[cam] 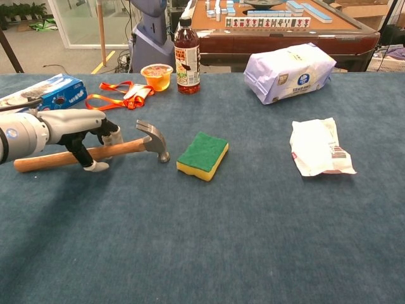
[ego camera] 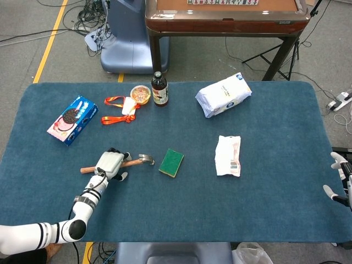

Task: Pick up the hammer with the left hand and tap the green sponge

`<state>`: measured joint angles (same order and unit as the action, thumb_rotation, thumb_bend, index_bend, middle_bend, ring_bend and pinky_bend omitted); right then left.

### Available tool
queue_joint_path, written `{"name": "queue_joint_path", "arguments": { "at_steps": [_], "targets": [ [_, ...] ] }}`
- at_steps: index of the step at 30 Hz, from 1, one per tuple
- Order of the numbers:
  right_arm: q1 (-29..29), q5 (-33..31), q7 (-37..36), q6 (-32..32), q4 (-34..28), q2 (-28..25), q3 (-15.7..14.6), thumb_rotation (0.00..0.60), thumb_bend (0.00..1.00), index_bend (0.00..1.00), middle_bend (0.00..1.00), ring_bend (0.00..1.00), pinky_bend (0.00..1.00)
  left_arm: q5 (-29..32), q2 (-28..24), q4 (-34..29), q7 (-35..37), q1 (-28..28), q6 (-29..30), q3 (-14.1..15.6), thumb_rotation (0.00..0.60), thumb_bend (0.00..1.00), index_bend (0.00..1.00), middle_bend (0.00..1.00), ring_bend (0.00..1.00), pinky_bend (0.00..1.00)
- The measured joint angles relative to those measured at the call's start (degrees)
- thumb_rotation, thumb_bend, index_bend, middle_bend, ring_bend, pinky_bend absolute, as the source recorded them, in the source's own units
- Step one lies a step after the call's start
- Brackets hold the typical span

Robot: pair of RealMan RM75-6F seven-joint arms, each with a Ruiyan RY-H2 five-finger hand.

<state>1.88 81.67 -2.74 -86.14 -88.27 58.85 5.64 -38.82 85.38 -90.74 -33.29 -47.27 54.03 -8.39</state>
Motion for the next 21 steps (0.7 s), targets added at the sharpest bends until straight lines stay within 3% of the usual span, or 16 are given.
{"name": "queue_joint_path", "arguments": {
  "at_steps": [21],
  "targets": [
    [-0.62, -0.35, 0.02, -0.2, -0.46, -0.31, 0.05, 0.6, 0.19, 0.21, 0.38, 0.26, 0.23, 0.03, 0.19, 0.38, 0.78, -1.58, -0.5, 1.03, 0.6, 0.42, 0.38, 0.44, 0.27, 0.13]
  ]
}}
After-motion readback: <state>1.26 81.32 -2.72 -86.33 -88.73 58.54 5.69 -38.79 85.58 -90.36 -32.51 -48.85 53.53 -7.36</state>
